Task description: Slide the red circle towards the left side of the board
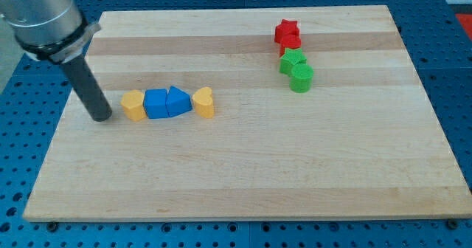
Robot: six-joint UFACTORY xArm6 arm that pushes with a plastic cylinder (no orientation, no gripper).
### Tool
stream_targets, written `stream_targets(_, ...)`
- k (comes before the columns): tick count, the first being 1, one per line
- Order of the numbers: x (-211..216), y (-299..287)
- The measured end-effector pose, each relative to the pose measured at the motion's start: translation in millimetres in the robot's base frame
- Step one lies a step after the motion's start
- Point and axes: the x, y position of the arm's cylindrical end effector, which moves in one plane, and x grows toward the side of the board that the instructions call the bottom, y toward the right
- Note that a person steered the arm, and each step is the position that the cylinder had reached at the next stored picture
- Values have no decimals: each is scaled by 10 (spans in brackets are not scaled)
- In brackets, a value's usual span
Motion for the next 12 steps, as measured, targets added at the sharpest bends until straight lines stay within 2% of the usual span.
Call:
stream_targets(3, -85, 304)
stream_targets(5, -136, 897)
stream_targets(7, -342, 1121)
stream_targets(8, -279, 1038)
stream_targets(9, -178, 674)
stream_targets(11, -693, 471)
stream_targets(12, -703, 506)
